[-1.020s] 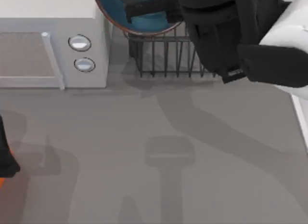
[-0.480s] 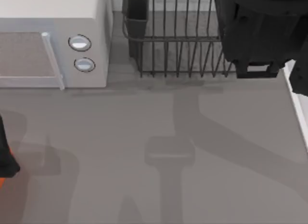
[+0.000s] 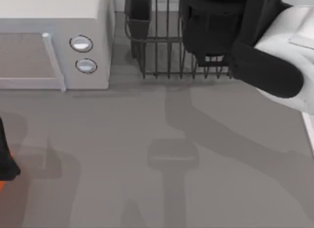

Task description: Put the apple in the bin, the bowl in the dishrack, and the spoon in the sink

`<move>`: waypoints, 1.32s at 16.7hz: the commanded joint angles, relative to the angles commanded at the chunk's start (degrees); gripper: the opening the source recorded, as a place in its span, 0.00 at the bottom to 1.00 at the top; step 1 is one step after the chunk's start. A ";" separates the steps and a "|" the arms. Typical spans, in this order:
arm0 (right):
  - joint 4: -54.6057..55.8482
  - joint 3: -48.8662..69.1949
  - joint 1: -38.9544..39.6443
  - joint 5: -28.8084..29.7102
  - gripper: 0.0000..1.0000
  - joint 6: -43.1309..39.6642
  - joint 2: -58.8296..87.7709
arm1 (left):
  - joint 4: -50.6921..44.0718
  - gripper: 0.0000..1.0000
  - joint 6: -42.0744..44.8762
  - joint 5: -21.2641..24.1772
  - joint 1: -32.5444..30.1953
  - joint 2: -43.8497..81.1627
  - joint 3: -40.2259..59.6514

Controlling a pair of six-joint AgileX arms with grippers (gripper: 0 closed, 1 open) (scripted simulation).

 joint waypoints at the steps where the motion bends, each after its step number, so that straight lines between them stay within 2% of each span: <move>1: 3.48 -0.44 -1.77 -1.70 0.00 -0.11 2.94 | 0.00 1.00 0.00 0.00 0.00 0.00 0.00; 8: 28.61 -4.74 -15.28 -14.81 0.00 -0.84 22.56 | 0.00 1.00 0.00 0.00 0.00 0.00 0.00; 11: 32.12 -5.55 -17.96 -17.46 0.00 -0.82 25.52 | 0.00 1.00 0.00 0.00 0.00 0.00 0.00; 15: 32.17 -5.57 -18.00 -17.50 0.00 -0.82 25.57 | 0.00 1.00 0.00 0.00 0.00 0.00 0.00; 22: 32.17 -5.57 -18.00 -17.50 0.53 -0.82 25.57 | 0.00 1.00 0.00 0.00 0.00 0.00 0.00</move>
